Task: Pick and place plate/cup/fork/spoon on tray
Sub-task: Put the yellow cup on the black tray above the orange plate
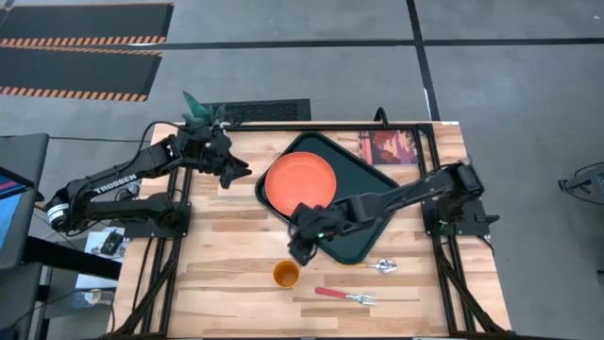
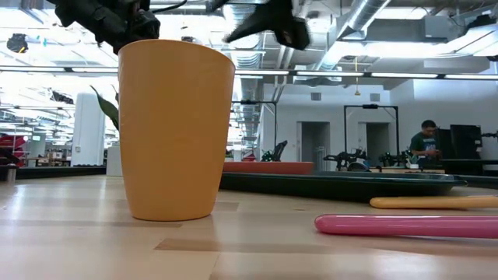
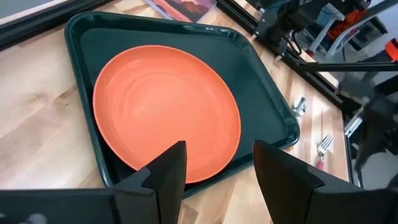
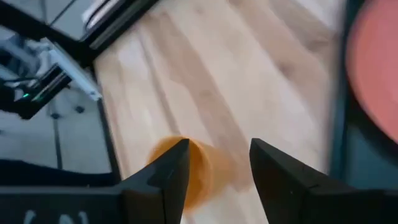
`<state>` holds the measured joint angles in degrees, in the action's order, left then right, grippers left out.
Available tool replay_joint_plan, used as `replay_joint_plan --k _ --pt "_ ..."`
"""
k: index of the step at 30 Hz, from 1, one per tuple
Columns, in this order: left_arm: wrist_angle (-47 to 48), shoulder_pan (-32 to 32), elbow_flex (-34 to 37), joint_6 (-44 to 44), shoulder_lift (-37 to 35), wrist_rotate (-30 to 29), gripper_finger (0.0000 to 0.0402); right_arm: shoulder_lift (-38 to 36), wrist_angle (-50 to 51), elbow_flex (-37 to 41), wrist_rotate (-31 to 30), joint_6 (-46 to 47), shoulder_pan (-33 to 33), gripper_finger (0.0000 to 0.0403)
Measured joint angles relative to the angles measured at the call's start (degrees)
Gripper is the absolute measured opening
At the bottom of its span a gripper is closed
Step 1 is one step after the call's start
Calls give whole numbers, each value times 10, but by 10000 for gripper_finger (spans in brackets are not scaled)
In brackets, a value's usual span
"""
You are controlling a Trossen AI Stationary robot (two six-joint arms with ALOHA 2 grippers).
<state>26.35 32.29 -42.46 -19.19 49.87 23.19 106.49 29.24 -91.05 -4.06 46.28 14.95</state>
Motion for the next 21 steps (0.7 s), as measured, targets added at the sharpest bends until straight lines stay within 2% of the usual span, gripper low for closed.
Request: replay_joint_plan --k 6,9,16,21 --pt "3 0 0 -15 0 0 171 79 105 -103 -8 -43 13 185" --pt "3 0 0 -16 0 0 171 105 121 -135 -20 -49 18 185" --pt "21 0 0 -11 0 -39 171 131 134 -153 -43 -58 32 183" --pt "31 0 0 -11 0 -45 171 139 151 -152 -50 -63 32 180"
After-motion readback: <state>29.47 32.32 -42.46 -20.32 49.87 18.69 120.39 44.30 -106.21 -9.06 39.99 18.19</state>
